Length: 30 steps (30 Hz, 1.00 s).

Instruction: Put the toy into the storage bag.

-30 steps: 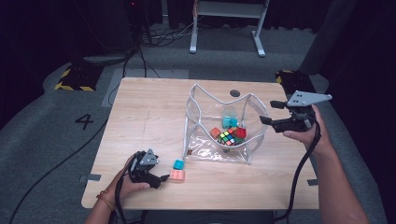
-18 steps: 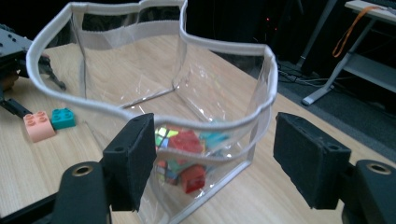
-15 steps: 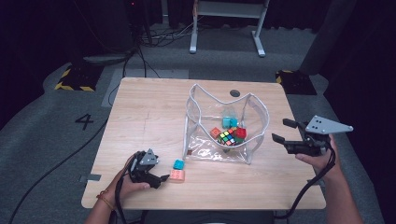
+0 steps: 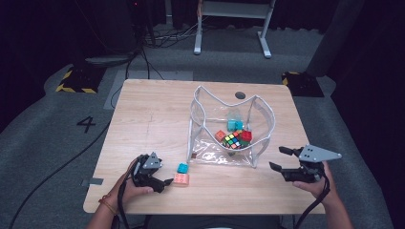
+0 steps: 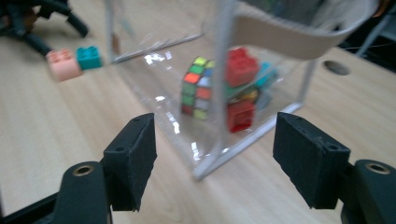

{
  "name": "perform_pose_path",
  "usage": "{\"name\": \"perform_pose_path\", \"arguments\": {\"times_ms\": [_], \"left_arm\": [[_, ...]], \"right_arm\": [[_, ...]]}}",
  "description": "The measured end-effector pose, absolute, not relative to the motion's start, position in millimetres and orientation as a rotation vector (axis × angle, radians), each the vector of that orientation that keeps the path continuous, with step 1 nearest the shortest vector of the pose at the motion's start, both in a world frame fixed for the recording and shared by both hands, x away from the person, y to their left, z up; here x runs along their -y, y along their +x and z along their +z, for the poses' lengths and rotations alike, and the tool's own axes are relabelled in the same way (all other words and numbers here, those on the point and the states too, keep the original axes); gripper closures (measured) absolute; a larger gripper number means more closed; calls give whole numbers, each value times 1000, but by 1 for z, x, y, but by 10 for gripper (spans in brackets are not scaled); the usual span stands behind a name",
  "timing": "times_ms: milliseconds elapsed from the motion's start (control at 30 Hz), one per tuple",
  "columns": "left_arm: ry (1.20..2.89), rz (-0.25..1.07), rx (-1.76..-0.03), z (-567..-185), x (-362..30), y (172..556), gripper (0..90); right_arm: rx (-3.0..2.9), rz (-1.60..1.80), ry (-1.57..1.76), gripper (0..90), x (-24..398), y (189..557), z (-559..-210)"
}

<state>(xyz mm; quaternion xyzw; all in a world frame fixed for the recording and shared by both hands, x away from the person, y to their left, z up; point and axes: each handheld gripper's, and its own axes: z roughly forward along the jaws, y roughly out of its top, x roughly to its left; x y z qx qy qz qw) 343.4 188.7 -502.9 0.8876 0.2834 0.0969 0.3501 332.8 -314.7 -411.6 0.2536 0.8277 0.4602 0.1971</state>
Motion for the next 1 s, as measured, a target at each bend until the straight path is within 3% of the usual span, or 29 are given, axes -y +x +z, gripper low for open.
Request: {"name": "perform_pose_path", "arguments": {"times_ms": [800,1000], "left_arm": [[2300,251,-734,-503,-189,343,122],[2297,244,-733,-503,-189,343,122]], "right_arm": [[-2664,1246,491,317,221,333,-477],[-2728,1231,414,330,173,339,-488]]}}
